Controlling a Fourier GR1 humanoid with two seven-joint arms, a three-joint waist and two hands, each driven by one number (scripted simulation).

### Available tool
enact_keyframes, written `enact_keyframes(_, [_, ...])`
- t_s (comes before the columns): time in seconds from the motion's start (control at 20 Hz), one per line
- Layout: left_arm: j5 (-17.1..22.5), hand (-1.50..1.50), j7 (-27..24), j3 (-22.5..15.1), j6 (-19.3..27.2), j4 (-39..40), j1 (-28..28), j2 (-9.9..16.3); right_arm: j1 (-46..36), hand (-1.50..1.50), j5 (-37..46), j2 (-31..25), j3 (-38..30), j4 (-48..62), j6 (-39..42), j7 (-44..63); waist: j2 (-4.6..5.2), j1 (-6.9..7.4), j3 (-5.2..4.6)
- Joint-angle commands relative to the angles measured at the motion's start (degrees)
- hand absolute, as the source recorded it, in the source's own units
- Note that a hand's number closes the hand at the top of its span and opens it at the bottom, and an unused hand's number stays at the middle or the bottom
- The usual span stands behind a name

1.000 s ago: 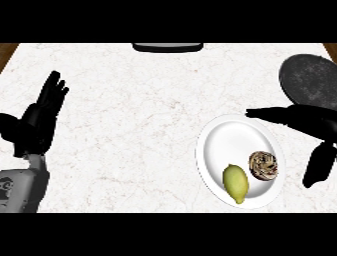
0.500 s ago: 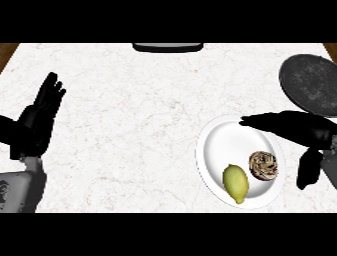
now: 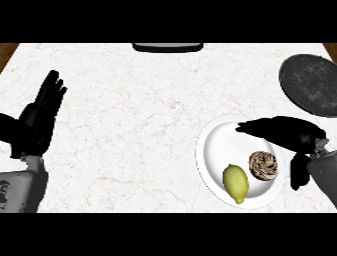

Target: Pick the cupcake from the plate and place it in the pan

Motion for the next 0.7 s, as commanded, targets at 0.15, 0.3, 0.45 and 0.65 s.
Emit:
enact_keyframes(0.15, [-1.4,0.0,3.0,-0.3,0.4,-2.7,-1.0,-0.1,-0.6,-1.5,5.0,-0.7,-1.4,2.4,0.2,-5.2,-0.03,0.0,0.0])
enact_keyframes(0.3, [-0.2,0.0,-4.9,1.1,-2.5,4.8,-0.4,-0.1,0.5,-1.5,9.6,6.3,2.5,3.8,-2.6,0.4,0.03,-0.01,-0.01])
enact_keyframes(0.45, [0.0,0.0,-0.8,2.0,-1.5,1.6,-1.4,0.0,-1.6,-1.5,11.2,4.5,0.3,8.1,-1.9,-4.8,0.02,0.05,-0.01])
enact_keyframes(0.65, [-1.2,0.0,0.4,1.1,-1.2,-0.2,0.0,-0.4,1.0,-1.5,13.3,6.0,0.6,6.4,-0.4,-4.2,-0.03,-0.05,-0.01])
